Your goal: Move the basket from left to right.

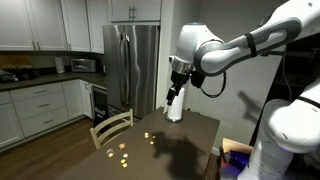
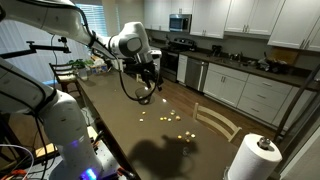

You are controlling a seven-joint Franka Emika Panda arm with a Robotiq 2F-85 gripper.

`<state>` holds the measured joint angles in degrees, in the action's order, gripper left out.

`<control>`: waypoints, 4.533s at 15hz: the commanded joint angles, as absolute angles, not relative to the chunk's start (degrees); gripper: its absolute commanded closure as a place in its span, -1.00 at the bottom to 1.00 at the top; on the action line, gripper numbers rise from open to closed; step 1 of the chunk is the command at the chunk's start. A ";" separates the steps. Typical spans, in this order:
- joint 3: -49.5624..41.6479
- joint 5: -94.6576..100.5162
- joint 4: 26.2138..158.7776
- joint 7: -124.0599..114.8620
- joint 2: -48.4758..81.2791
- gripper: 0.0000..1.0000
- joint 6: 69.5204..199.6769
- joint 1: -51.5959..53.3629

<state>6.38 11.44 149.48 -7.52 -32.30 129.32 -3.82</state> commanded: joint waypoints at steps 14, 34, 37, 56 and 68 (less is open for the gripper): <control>2.42 5.78 127.84 2.02 -11.90 -1.00 125.87 1.45; 8.07 -2.70 88.93 11.59 26.23 -1.00 110.50 6.11; 8.10 -2.68 86.94 11.58 28.02 -1.00 110.15 6.36; 15.36 -12.49 77.82 11.59 50.02 -1.00 126.73 7.40; 16.48 -13.06 74.53 12.17 55.85 -1.00 127.67 7.44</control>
<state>15.44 -11.20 77.96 10.76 52.05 126.82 7.64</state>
